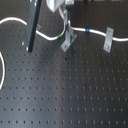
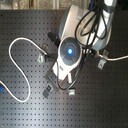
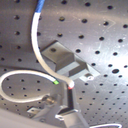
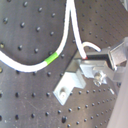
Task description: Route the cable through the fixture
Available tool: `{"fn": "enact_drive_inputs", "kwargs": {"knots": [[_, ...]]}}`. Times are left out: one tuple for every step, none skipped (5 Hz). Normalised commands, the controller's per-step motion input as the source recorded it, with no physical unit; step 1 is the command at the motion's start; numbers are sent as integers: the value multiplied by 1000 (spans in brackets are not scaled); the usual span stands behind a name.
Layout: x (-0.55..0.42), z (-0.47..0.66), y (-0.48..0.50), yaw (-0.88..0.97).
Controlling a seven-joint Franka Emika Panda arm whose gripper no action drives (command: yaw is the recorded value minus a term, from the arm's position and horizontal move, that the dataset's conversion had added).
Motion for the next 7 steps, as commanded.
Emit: {"fn": "enact_drive_inputs", "kwargs": {"knots": [[89, -335, -229, 206], [160, -163, -52, 614], [150, -43, 36, 765], [107, -33, 69, 831], [312, 5, 40, 774], [620, 11, -3, 486], [705, -105, -25, 348]]}}
